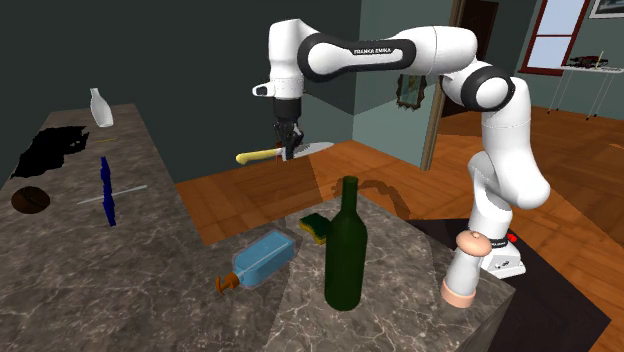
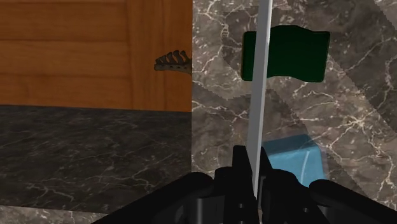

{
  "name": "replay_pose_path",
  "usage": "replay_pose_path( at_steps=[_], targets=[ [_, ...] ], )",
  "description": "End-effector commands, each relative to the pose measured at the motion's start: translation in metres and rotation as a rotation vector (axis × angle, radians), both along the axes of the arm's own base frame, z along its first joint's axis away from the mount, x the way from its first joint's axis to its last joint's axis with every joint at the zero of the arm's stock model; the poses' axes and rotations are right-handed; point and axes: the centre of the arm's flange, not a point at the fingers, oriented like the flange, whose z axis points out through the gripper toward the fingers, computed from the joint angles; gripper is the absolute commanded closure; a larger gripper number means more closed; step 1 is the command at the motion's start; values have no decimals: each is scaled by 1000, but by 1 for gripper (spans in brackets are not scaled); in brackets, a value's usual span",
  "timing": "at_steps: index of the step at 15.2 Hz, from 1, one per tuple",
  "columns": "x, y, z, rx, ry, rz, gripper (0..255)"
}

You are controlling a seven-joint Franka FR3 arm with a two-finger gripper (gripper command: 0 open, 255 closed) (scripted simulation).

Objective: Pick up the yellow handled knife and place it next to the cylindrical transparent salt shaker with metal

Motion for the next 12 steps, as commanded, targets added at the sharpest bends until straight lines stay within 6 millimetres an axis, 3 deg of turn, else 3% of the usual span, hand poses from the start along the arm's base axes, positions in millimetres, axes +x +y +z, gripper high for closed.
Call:
replay_pose_path(
  at_steps=[1,3,12],
  targets=[
    [0,1,10,0,1,0,255],
    [0,1,18,0,1,0,255],
    [-106,54,18,0,1,0,255]
  ],
)
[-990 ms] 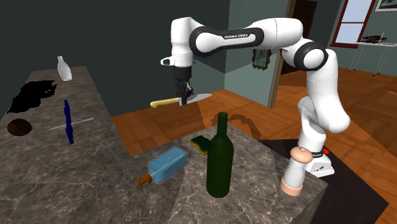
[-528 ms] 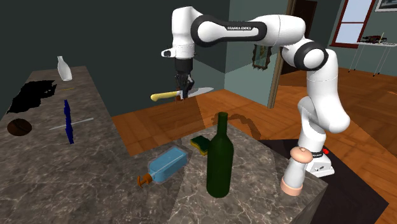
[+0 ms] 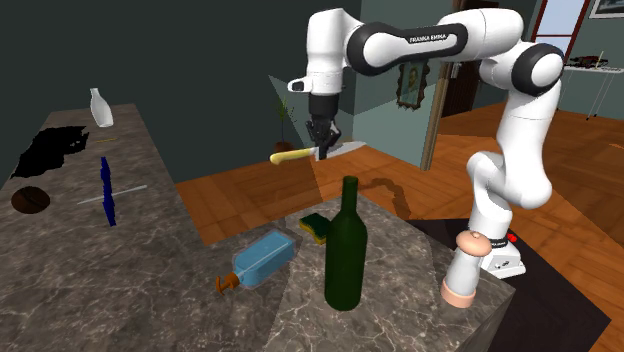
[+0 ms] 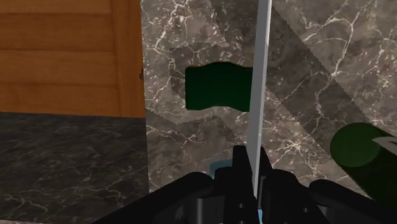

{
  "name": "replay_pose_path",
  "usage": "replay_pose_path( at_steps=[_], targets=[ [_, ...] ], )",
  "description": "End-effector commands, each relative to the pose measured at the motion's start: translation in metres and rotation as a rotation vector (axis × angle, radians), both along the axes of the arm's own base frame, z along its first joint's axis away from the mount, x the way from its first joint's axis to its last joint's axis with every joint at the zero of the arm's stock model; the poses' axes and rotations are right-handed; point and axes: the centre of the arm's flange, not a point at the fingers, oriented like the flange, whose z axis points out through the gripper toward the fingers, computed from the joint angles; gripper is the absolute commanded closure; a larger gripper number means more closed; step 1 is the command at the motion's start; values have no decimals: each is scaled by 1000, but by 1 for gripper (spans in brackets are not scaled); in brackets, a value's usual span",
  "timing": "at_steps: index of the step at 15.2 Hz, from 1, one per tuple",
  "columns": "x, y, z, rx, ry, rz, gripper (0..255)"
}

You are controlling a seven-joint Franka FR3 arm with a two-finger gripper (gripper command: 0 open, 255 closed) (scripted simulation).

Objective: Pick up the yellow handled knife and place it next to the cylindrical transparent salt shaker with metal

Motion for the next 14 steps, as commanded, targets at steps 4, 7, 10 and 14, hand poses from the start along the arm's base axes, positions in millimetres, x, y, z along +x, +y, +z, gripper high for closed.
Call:
replay_pose_path(
  at_steps=[4,7,10,14],
  targets=[
    [-60,30,0,-1,0,0,255],
    [-96,47,0,-1,0,0,255],
    [-131,65,1,-1,0,0,255],
    [-178,89,1,-1,0,0,255]
  ],
)
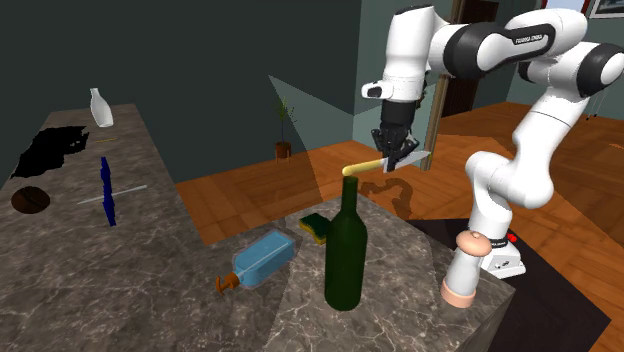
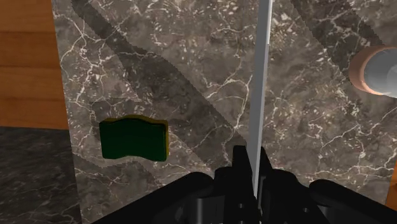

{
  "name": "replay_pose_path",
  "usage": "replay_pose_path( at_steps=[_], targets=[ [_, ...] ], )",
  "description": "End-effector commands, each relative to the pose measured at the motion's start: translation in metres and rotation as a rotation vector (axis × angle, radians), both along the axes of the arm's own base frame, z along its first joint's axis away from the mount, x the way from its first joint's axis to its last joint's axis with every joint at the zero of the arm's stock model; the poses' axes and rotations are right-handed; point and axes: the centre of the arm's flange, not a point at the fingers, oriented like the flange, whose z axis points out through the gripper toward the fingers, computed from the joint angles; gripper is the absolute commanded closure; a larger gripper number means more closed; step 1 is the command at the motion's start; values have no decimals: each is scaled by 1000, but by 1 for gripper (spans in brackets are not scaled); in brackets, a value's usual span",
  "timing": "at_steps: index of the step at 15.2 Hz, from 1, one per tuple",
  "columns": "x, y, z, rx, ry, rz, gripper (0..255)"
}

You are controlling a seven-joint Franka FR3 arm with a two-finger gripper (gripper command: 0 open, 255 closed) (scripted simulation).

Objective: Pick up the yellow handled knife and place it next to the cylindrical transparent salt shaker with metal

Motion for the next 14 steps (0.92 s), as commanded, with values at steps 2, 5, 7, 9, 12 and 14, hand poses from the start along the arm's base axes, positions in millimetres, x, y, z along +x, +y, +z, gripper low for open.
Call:
replay_pose_path(
  at_steps=[2,5,7,9,12,14],
  targets=[
    [-27,14,-3,0,0,-1,255],
    [-27,14,-19,0,0,-1,255],
    [-27,14,-30,0,0,-1,255],
    [-27,14,-40,0,0,-1,255],
    [-27,14,-56,0,0,-1,255],
    [-27,14,-67,0,0,-1,255]
  ],
)
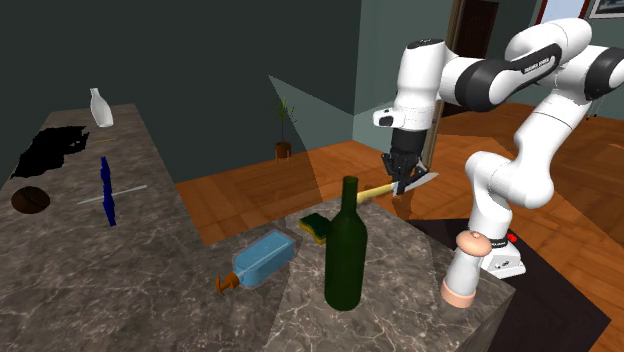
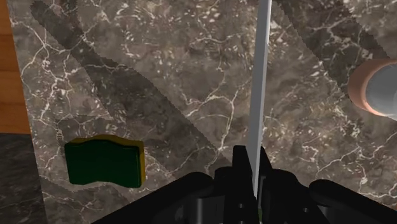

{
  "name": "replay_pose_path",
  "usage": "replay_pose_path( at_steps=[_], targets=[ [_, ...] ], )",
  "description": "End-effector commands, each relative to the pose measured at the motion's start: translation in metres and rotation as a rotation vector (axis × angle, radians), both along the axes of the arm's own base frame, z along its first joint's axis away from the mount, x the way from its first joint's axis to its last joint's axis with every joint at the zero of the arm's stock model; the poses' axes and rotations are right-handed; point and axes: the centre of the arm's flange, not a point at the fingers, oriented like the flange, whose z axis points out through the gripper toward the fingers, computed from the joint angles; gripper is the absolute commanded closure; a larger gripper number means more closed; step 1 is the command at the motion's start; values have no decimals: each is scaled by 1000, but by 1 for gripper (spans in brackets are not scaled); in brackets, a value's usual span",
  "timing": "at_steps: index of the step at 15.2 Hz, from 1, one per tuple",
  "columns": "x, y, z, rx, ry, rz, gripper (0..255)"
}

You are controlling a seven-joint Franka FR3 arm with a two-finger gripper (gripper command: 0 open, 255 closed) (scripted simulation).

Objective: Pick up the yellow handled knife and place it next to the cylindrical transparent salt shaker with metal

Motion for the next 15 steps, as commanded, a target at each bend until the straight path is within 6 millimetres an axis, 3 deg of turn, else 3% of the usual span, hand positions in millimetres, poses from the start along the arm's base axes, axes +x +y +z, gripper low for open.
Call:
replay_pose_path(
  at_steps=[1,15],
  targets=[
    [2,-1,-11,0,-1,0,255],
    [2,-1,-85,0,-1,0,255]
  ],
)
